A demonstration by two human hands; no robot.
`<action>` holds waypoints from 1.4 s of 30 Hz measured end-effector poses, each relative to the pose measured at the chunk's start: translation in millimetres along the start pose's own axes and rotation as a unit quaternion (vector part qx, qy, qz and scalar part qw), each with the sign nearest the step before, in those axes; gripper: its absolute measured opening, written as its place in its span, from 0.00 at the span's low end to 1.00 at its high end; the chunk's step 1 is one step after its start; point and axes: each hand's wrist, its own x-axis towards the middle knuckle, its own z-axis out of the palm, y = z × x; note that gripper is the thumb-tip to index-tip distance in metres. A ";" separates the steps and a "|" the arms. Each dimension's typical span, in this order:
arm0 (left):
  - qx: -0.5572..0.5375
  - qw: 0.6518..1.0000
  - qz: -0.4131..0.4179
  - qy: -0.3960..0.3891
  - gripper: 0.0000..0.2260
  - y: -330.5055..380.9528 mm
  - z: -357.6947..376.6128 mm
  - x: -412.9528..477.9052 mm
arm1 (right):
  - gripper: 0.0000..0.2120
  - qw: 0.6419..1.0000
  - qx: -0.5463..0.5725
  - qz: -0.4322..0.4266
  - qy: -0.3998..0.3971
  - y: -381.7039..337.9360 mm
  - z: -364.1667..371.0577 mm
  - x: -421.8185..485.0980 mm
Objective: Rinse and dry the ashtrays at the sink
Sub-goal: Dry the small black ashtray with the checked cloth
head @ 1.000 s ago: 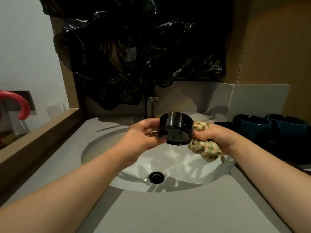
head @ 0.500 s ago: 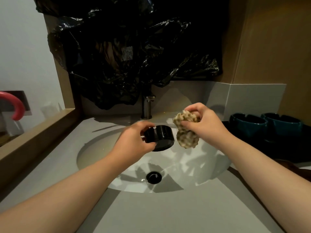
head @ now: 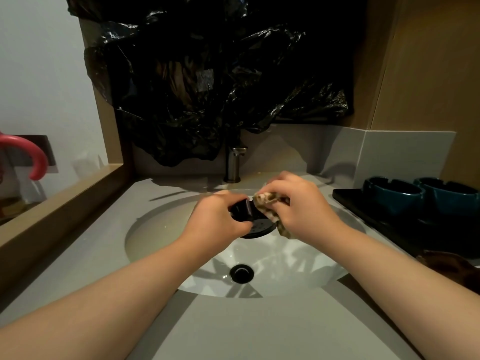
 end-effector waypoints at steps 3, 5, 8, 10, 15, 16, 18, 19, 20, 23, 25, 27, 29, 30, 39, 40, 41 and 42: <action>-0.019 0.999 -0.034 0.025 0.16 -0.7 -1.0 0.6 | 0.14 0.997 -0.012 -0.076 -0.029 1.3 0.7 -4.1; -0.022 0.999 -0.033 0.024 0.17 0.0 -2.1 0.8 | 0.16 0.993 -0.015 -0.112 -0.019 3.0 1.4 -5.6; -0.006 1.000 -0.002 0.011 0.17 2.7 -2.1 0.6 | 0.15 0.996 -0.009 -0.081 0.043 9.9 3.6 -2.0; -0.013 1.000 -0.008 0.021 0.17 3.0 -2.5 0.1 | 0.16 0.998 0.007 -0.028 0.048 11.3 2.2 -1.3; -0.050 0.998 -0.023 0.041 0.18 4.6 -4.3 -1.2 | 0.13 0.993 0.111 0.018 -0.036 1.0 0.1 -7.3; -0.050 0.998 -0.019 0.037 0.18 5.3 -4.1 -1.4 | 0.14 0.992 0.115 0.017 -0.053 -0.5 1.3 -8.0; -0.055 0.998 -0.016 0.039 0.16 6.1 -4.1 -2.2 | 0.14 0.993 0.109 0.005 -0.054 0.1 4.6 -7.6; -0.066 0.997 -0.022 0.044 0.15 6.1 -4.4 -2.4 | 0.15 0.993 0.110 0.003 -0.037 1.9 5.6 -7.1; -0.078 0.995 -0.029 0.048 0.15 5.9 -4.8 -2.4 | 0.15 0.993 0.113 0.009 -0.017 4.3 5.6 -6.6; -0.093 0.993 -0.045 0.056 0.15 5.4 -5.6 -0.6 | 0.17 0.992 0.108 0.062 0.025 12.6 3.4 -5.2; -0.092 0.993 -0.045 0.060 0.16 5.7 -6.1 0.9 | 0.17 0.989 0.105 0.088 0.057 13.5 2.5 -5.4; -0.088 0.994 -0.042 0.057 0.16 5.3 -5.5 1.0 | 0.14 0.988 0.102 0.064 0.093 9.1 2.7 -5.5; -0.080 0.994 -0.034 0.059 0.15 5.7 -4.8 0.2 | 0.12 0.989 0.107 0.034 0.096 3.8 3.9 -5.8; -0.078 0.994 -0.030 0.064 0.15 5.9 -4.6 -0.3 | 0.13 0.989 0.116 0.033 0.081 1.3 4.4 -6.0; -0.123 0.989 -0.061 0.055 0.16 4.3 -6.0 -0.2 | 0.20 0.990 0.123 0.066 0.011 13.9 -0.6 -3.8; -0.126 0.989 -0.065 0.051 0.16 3.9 -5.6 0.1 | 0.20 0.991 0.107 0.073 0.018 15.1 -1.7 -3.9; -0.123 0.989 -0.065 0.048 0.16 3.5 -5.2 0.3 | 0.20 0.993 0.089 0.074 0.024 13.7 -2.0 -4.5; -0.119 0.990 -0.061 0.045 0.15 3.2 -4.8 0.5 | 0.20 0.995 0.074 0.065 0.028 10.4 -2.0 -5.7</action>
